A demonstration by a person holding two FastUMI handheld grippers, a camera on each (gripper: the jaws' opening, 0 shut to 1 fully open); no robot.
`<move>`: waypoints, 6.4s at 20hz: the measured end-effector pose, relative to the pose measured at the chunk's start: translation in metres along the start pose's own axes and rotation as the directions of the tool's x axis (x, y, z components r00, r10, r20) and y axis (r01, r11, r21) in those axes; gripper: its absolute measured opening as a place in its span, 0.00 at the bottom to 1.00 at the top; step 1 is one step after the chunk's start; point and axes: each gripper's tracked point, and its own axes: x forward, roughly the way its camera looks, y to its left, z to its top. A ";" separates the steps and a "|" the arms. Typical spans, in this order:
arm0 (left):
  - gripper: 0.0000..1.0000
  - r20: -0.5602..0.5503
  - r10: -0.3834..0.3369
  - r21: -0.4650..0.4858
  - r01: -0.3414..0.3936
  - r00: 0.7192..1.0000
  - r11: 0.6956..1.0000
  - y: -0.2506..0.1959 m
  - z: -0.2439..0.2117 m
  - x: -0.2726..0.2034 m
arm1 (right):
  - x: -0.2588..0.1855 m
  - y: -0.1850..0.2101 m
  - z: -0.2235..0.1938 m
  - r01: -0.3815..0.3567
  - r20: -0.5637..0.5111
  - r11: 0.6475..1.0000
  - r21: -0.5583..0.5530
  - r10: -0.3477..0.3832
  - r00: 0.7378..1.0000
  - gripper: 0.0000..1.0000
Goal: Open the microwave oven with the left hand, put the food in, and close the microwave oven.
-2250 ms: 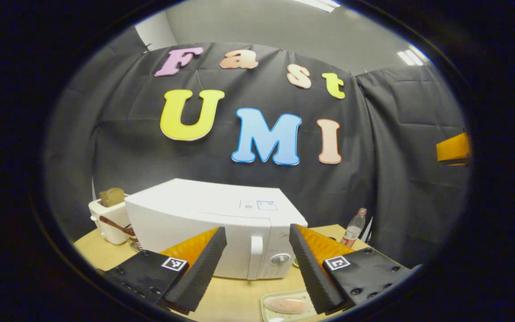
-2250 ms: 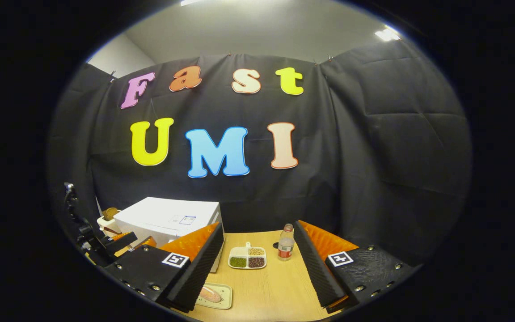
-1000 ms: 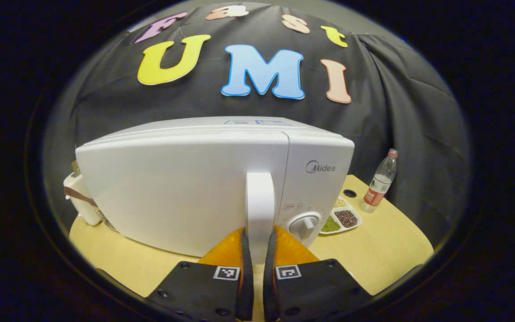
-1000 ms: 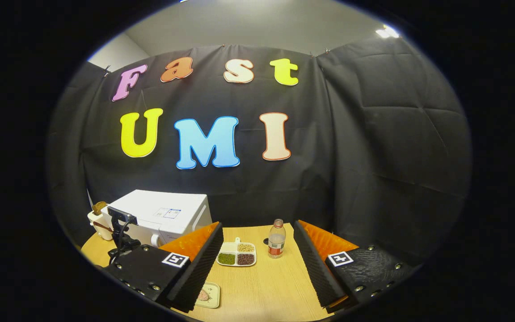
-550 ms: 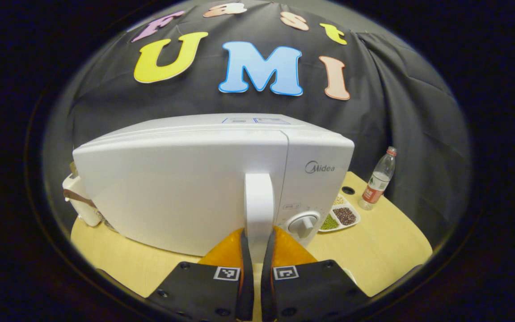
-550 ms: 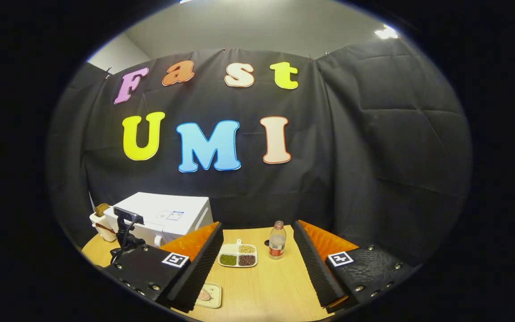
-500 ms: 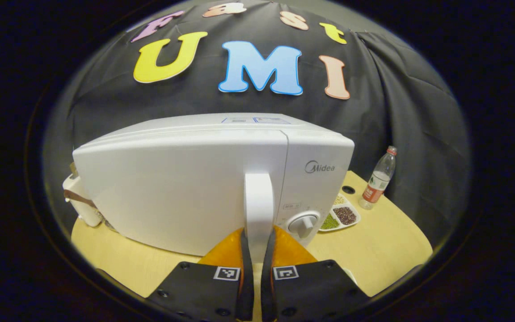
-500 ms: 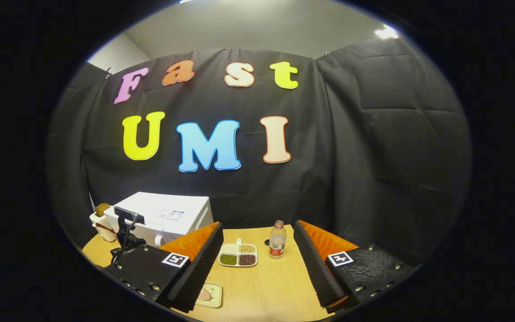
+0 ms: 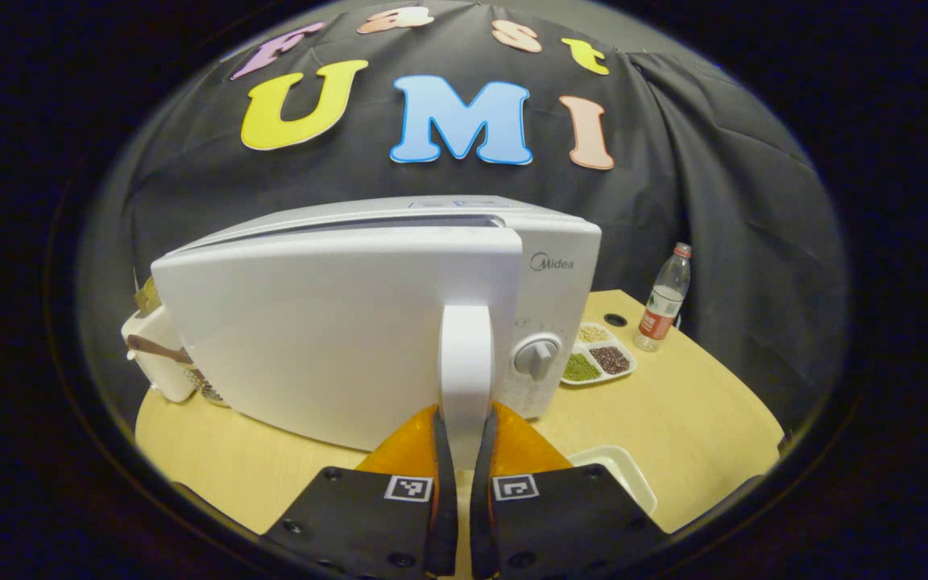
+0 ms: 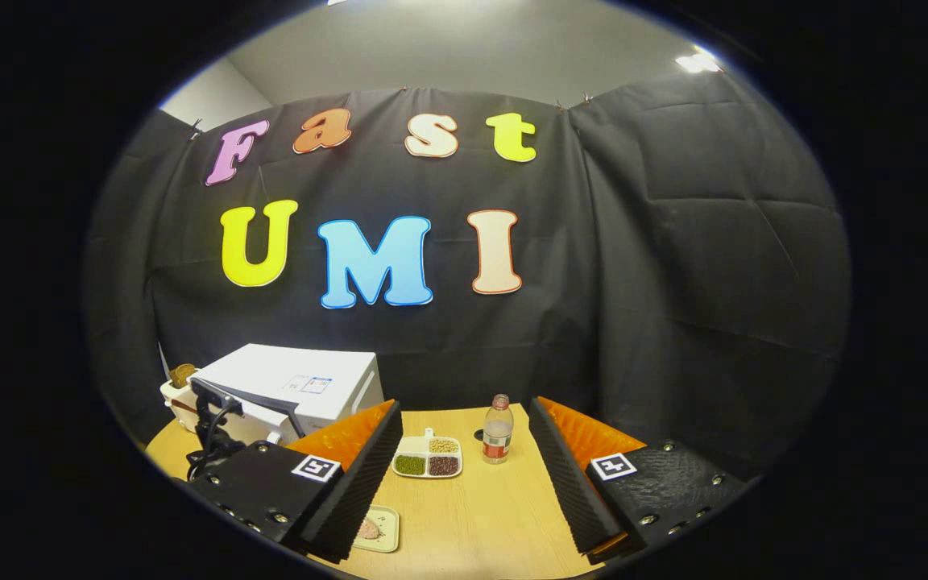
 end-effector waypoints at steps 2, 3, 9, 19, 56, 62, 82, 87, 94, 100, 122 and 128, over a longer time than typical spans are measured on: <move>0.13 -0.008 -0.017 -0.014 0.016 1.000 1.000 0.003 -0.009 -0.019 | 0.000 0.013 -0.005 -0.028 -0.010 1.000 0.009 0.028 1.000 0.97; 0.13 -0.006 -0.018 -0.014 0.018 1.000 1.000 0.006 -0.013 -0.029 | -0.001 0.018 -0.007 -0.041 -0.013 0.999 0.008 0.041 0.999 0.97; 0.13 -0.011 0.005 -0.020 -0.005 1.000 1.000 0.034 -0.044 -0.095 | -0.020 0.071 -0.007 -0.148 -0.005 0.989 -0.016 0.148 0.989 0.97; 0.13 -0.024 0.146 -0.022 -0.147 0.989 0.989 0.129 -0.096 -0.201 | -0.061 0.158 -0.022 -0.286 -0.022 0.958 0.005 0.286 0.958 0.97; 0.95 0.022 0.303 -0.120 -0.298 0.953 0.947 0.292 -0.126 -0.314 | -0.073 0.260 -0.049 -0.490 -0.116 0.871 -0.029 0.484 0.867 0.97; 0.92 0.120 0.463 -0.234 -0.429 0.878 0.873 0.276 -0.074 -0.388 | -0.036 0.230 -0.064 -0.531 -0.171 0.847 -0.010 0.522 0.836 0.97; 0.89 0.460 0.370 -0.191 -0.317 0.807 0.929 0.040 0.171 -0.382 | 0.068 0.172 -0.272 -0.687 -0.640 0.726 0.023 0.539 0.547 0.99; 0.87 0.460 0.404 -0.205 -0.349 0.791 0.915 0.050 0.178 -0.380 | 0.077 0.178 -0.315 -0.711 -0.711 0.703 0.005 0.503 0.492 0.99; 0.87 0.429 0.425 -0.185 -0.383 0.797 0.905 0.076 0.165 -0.380 | 0.087 0.183 -0.357 -0.701 -0.784 0.713 -0.018 0.425 0.453 0.99; 0.93 0.426 0.438 -0.209 -0.385 0.792 0.899 0.097 0.154 -0.387 | 0.087 0.185 -0.363 -0.708 -0.801 0.697 -0.115 0.357 0.481 0.76; 0.87 0.426 0.495 -0.248 -0.428 0.758 0.869 0.127 0.122 -0.435 | 0.111 0.312 -0.198 -0.420 -0.263 0.295 -0.858 0.451 0.853 0.66; 0.93 0.390 0.546 -0.262 -0.479 0.741 0.838 0.142 0.099 -0.460 | 0.140 0.365 -0.203 -0.274 -0.177 0.122 -0.954 0.508 0.843 0.66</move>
